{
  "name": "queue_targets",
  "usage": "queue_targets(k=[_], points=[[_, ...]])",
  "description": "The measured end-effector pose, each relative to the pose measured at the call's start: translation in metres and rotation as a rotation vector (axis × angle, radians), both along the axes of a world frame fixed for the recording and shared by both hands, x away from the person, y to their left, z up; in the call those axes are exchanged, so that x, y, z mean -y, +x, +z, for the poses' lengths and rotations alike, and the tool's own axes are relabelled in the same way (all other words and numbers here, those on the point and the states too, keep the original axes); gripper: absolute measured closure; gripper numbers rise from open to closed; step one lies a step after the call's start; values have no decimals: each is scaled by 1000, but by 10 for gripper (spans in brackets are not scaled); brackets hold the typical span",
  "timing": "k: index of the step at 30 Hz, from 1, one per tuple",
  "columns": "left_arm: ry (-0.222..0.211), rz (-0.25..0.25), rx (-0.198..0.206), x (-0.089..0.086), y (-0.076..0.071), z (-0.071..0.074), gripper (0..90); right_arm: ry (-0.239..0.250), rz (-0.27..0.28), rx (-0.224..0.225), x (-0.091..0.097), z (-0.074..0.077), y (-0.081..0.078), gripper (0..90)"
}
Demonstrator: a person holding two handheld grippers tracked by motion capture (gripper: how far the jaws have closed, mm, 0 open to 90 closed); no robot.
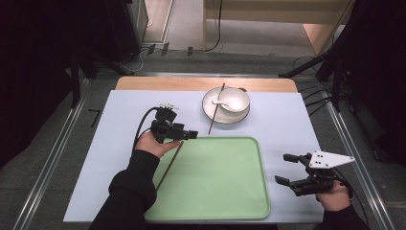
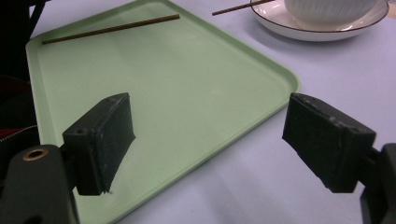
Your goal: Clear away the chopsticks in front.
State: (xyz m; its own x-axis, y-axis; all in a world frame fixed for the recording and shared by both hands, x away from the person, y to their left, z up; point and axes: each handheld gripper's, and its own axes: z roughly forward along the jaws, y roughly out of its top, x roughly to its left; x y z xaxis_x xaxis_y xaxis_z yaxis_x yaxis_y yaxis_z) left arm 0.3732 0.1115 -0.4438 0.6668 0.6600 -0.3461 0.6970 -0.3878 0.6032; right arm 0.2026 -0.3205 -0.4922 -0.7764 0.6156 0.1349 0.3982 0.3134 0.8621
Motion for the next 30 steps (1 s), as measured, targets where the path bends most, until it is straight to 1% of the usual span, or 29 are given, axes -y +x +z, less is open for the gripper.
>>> queue_targets(k=[2, 6, 7, 9, 10, 11, 12, 13, 14, 15, 17, 18, 19, 20, 23, 25, 27, 28, 30], points=[[-1, -1, -4, 7, 7, 2, 264, -1, 0, -1, 0, 0, 0, 168], [17, -21, 2, 21, 21, 6, 267, 2, -5, -5, 1, 0, -1, 168], [17, -22, 5, 23, 24, 6, 267, 2, -5, -5, 1, 0, -1, 168], [7, -17, -3, 29, 31, 5, 270, 3, -5, -2, 2, 0, -2, 167], [12, -21, -10, 31, 34, 5, 272, 4, -8, -3, 2, 0, -2, 168], [17, -17, -10, 34, 37, 5, 273, 4, -9, -5, 2, 0, -2, 167], [28, -23, -5, 39, 42, 5, 278, 6, -8, -5, 3, 0, -3, 168], [28, -23, -5, 39, 42, 5, 281, 4, -8, -3, 3, 0, -3, 168], [37, -25, -4, 45, 47, 5, 281, 5, -8, -3, 3, 0, -4, 168], [37, -25, -4, 45, 47, 5, 282, 5, -8, -3, 3, 0, -4, 168], [37, -24, 0, 51, 56, 4, 285, 5, -7, -2, 4, 0, -4, 168], [37, -24, 0, 51, 56, 4, 286, 5, -7, -2, 4, 0, -4, 168], [40, -19, -1, 54, 60, 3, 286, 5, -9, -2, 4, 0, -5, 168], [43, -26, 3, 59, 66, 1, 291, 4, -12, -2, 4, 1, -5, 168], [43, -11, 0, 64, 71, -2, 300, 9, -13, -2, 4, 1, -6, 168], [71, -18, 3, 68, 77, -5, 311, 10, -12, -1, 5, 1, -6, 168], [85, -14, 8, 73, 81, -9, 329, 12, -13, 2, 6, 1, -7, 168], [79, -10, 12, 78, 83, -12, 330, 11, -14, 1, 6, 1, -7, 168], [73, -6, 10, 80, 84, -14, 338, 12, -15, 0, 6, 1, -7, 168]])
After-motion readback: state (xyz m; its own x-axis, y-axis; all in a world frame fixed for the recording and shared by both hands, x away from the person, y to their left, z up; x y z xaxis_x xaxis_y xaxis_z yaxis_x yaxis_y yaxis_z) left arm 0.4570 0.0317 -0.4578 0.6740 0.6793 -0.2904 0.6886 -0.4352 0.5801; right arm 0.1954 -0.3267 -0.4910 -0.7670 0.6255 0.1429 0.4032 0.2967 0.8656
